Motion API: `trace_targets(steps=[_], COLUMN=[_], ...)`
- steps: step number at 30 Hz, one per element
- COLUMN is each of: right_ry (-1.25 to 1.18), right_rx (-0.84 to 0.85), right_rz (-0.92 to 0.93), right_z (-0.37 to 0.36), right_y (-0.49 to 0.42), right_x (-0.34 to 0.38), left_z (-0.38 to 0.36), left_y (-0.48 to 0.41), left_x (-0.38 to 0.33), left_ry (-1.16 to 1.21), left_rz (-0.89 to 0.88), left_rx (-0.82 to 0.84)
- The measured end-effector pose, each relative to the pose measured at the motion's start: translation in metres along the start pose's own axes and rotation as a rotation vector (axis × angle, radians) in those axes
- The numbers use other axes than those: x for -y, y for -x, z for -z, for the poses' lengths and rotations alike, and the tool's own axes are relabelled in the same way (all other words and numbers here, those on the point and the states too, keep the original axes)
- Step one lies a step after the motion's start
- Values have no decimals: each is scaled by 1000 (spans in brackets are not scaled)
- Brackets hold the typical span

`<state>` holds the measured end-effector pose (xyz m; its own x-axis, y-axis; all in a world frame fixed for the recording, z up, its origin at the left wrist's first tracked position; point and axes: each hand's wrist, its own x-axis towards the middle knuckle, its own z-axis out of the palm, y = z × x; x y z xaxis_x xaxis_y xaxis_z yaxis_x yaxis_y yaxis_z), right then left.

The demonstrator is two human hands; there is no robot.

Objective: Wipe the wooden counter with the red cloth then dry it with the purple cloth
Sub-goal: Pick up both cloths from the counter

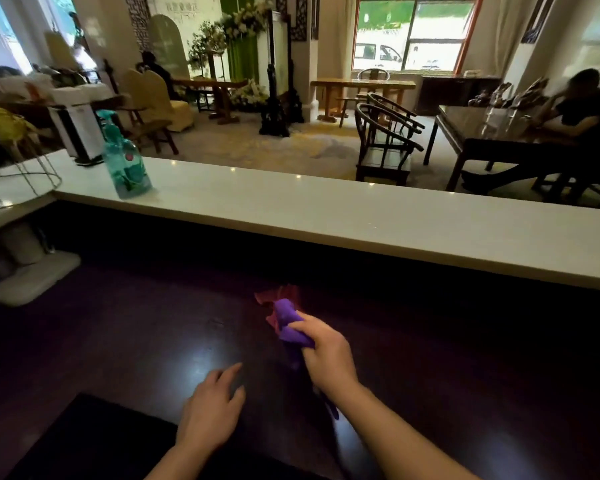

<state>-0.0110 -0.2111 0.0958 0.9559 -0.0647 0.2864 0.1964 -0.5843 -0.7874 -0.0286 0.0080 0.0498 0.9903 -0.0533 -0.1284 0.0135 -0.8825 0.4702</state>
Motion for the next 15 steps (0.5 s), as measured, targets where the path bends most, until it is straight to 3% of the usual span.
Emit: trace_targets(steps=[3,7,12,15], right_ry=[49,319,578,587], right_rx=[4,12,473,526], right_rz=[84,192,18,6], right_z=[-39,-86,-162,-175], right_y=[-34,-66,-65,-58], right_x=[14,9,-30,-49], left_z=[8,6,-1,-8], left_y=[-9,-30,-72,-90], left_x=[25,39,45,52], left_ry=[-63,-191,-227,-249], left_rz=[0,-18,-42,-39], left_rx=[-18,-6,-8,25])
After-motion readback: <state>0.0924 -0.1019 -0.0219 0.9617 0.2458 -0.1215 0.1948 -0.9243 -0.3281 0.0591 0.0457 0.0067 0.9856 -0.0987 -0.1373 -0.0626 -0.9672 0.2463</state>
